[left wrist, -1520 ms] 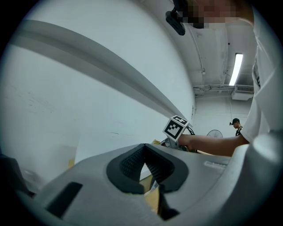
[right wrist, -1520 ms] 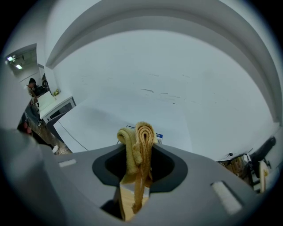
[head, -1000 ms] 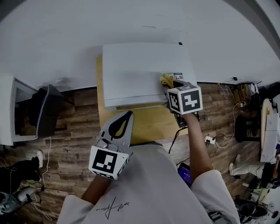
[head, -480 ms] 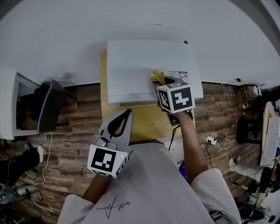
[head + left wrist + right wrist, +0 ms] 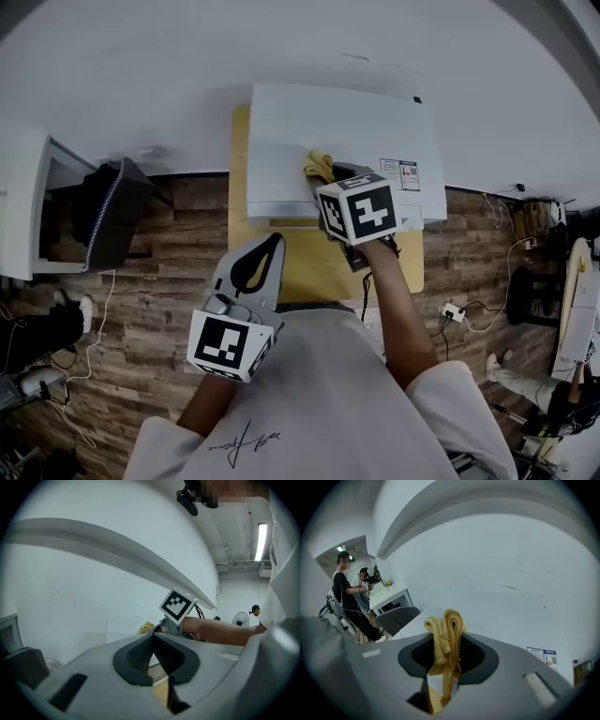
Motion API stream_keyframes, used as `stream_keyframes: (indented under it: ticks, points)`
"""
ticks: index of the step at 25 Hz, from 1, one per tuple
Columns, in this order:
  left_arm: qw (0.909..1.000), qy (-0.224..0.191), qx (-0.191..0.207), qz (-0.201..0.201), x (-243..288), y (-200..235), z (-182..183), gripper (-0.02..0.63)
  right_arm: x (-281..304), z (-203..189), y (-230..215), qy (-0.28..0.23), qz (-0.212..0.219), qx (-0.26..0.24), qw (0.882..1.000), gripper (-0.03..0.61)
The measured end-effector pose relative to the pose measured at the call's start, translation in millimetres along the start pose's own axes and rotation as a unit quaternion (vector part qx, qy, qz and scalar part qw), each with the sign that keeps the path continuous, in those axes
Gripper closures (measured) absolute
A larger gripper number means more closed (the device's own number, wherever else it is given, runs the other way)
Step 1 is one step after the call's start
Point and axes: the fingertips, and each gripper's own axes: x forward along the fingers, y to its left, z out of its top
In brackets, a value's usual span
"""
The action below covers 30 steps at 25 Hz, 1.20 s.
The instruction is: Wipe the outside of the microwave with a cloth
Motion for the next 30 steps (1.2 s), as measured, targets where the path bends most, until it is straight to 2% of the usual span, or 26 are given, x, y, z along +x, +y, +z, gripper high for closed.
stream_keyframes:
  ticks: [12,18,21,23,30]
  points:
    - [0.9986,-0.004,-0.005,0.052,-22.4,16.8,1.6,0.624,24.6,19.8,67.5,-0.001,0.072,-0.040,0.997,0.456]
    - [0.9963,-0.015,0.004,0.084,-35.5,19.3,9.7,0.624,24.0,23.6,107.3,-0.028,0.152,-0.046,0.987,0.456]
    - [0.9957,-0.017,0.004,0.091,-32.7,10.6,13.3,0.624,5.4,27.0,102.6,-0.065,0.196,-0.009,0.978,0.454]
    - [0.9957,-0.016,0.007,0.091,-32.9,2.6,14.1,0.624,-9.8,26.1,94.9,-0.089,0.210,0.018,0.973,0.454]
    - [0.9968,-0.008,0.009,0.079,-22.0,-29.0,10.1,0.624,-62.1,-1.1,42.6,-0.141,0.178,0.051,0.973,0.454]
